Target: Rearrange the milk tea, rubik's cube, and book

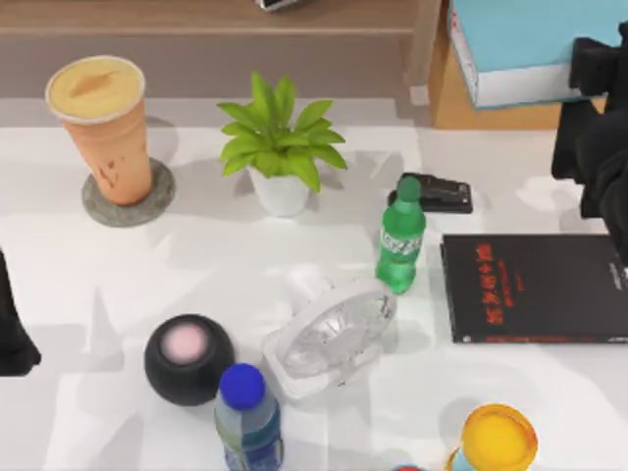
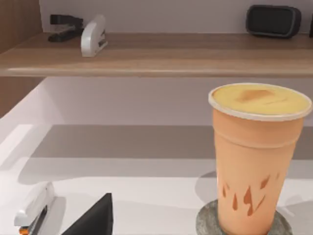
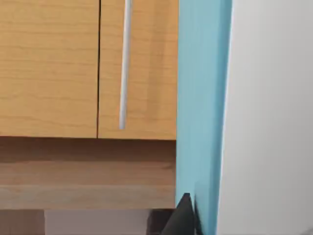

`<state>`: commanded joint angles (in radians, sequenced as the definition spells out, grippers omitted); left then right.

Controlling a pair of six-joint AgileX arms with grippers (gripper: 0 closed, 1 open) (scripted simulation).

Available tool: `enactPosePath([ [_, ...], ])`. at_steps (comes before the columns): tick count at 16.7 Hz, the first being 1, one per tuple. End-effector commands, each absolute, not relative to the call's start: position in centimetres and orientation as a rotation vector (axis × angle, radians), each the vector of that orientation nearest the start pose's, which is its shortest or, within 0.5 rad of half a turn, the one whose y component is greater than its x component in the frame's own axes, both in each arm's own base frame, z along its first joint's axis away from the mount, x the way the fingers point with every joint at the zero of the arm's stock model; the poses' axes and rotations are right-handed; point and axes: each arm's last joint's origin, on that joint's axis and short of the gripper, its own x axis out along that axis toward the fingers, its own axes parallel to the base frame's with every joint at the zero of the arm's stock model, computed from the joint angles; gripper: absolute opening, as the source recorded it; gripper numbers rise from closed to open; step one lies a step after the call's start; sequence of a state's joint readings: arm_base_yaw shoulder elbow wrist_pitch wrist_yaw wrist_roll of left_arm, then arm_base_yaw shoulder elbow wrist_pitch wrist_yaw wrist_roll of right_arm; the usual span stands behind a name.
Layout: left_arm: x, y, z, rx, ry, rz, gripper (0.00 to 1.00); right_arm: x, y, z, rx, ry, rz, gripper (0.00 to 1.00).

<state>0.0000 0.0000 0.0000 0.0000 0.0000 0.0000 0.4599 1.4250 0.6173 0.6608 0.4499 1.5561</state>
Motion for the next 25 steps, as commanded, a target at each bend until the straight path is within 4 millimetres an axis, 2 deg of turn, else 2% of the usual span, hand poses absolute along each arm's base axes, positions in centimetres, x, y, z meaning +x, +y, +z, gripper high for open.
enactPosePath([
  [2, 10.6, -0.1, 16.0, 0.000, 0.000, 0.000, 1.00, 24.3, 11.9, 15.6, 1.519, 0.232, -0.229, 0.00],
  [3, 10.6, -0.1, 16.0, 0.000, 0.000, 0.000, 1.00, 23.0, 11.8, 13.6, 1.528, 0.275, -0.289, 0.00],
  [5, 10.6, -0.1, 16.0, 0.000, 0.000, 0.000, 1.00, 20.6, 11.5, 10.7, 1.534, 0.339, -0.379, 0.00],
  [7, 10.6, -0.1, 16.0, 0.000, 0.000, 0.000, 1.00, 19.1, 11.3, 9.1, 1.534, 0.378, -0.424, 0.00],
  [12, 10.6, -0.1, 16.0, 0.000, 0.000, 0.000, 1.00, 18.7, 11.3, 8.8, 1.536, 0.387, -0.431, 0.00],
  [21, 10.6, -0.1, 16.0, 0.000, 0.000, 0.000, 1.00, 19.2, 11.3, 8.6, 1.536, 0.387, -0.431, 0.00],
  [25, 10.6, -0.1, 16.0, 0.000, 0.000, 0.000, 1.00, 19.2, 11.3, 8.6, 1.536, 0.387, -0.431, 0.30],
])
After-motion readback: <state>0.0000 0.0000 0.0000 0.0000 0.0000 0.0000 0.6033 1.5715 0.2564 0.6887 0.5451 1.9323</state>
